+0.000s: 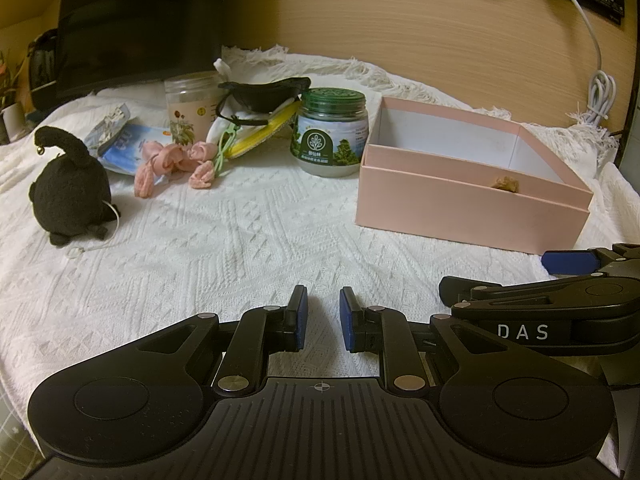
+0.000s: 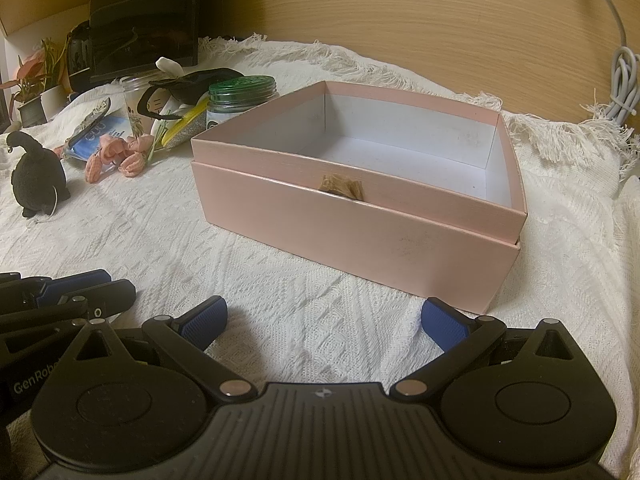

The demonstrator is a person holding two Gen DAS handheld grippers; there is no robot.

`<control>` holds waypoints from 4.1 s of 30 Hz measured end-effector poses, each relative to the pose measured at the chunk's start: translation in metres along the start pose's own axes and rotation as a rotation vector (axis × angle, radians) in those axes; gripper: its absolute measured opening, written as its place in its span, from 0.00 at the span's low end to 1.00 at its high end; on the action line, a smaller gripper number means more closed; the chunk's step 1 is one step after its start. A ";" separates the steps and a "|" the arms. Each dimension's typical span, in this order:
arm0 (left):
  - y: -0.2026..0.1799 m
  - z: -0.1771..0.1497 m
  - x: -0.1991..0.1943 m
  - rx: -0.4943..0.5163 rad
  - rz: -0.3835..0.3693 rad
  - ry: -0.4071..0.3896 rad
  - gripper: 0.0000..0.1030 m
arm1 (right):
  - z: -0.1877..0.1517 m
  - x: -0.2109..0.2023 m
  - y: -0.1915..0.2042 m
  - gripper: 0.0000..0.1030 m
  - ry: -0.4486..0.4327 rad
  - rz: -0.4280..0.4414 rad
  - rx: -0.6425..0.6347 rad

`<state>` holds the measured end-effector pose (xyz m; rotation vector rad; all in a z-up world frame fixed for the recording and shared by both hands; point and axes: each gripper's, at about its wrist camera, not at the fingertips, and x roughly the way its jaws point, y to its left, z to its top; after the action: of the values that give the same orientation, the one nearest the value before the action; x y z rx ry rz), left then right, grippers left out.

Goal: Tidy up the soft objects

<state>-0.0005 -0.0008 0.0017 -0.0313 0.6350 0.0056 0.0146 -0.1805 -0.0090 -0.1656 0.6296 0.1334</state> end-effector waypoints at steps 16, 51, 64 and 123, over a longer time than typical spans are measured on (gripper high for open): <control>0.008 0.014 0.004 0.002 -0.044 0.094 0.20 | 0.007 0.005 0.000 1.00 0.105 0.020 -0.004; 0.280 0.101 0.019 -0.356 -0.130 0.228 0.21 | 0.081 0.004 0.138 0.90 0.027 0.181 -0.224; 0.266 0.092 -0.002 -0.274 -0.249 0.188 0.25 | 0.066 0.008 0.136 0.90 0.064 0.154 -0.229; 0.289 0.151 0.089 -0.308 -0.518 0.234 0.69 | 0.158 0.023 0.180 0.89 -0.074 -0.131 -0.296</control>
<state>0.1563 0.2922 0.0623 -0.4992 0.8408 -0.4055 0.0921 0.0282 0.0822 -0.4845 0.5217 0.1055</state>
